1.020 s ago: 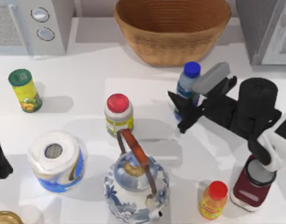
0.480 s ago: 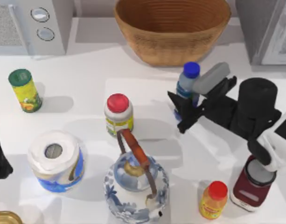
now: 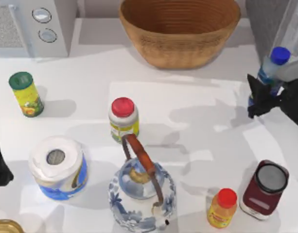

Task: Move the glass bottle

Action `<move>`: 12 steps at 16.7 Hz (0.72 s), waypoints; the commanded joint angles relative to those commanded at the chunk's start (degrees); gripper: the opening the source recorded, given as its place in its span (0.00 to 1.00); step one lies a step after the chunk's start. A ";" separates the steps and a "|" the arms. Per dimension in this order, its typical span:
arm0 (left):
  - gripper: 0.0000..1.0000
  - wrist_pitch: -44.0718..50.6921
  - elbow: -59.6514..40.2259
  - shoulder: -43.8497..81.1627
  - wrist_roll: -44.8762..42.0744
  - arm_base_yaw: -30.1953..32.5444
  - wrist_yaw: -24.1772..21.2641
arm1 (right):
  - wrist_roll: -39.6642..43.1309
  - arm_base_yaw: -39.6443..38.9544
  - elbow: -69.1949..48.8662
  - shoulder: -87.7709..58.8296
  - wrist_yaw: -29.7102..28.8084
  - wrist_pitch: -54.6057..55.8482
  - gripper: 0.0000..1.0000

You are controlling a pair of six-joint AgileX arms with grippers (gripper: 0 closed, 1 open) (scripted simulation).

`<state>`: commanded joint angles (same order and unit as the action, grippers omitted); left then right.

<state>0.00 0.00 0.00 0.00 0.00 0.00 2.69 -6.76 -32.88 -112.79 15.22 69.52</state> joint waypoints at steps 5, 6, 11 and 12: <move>1.00 0.00 0.00 0.00 0.00 0.00 0.00 | -0.89 17.16 12.67 11.03 -3.05 0.50 0.00; 1.00 0.00 0.00 0.00 0.00 0.00 0.00 | -1.05 18.88 14.54 12.60 -3.80 0.65 0.00; 1.00 0.00 0.00 0.00 0.00 0.00 0.00 | -1.27 20.79 16.57 14.29 -4.84 0.98 0.00; 1.00 0.00 0.00 0.00 0.00 0.00 0.00 | -1.30 20.57 16.45 13.93 -4.76 0.92 0.00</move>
<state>0.00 0.00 0.00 0.00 0.00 0.00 1.39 13.81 -16.42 -98.86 10.46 70.44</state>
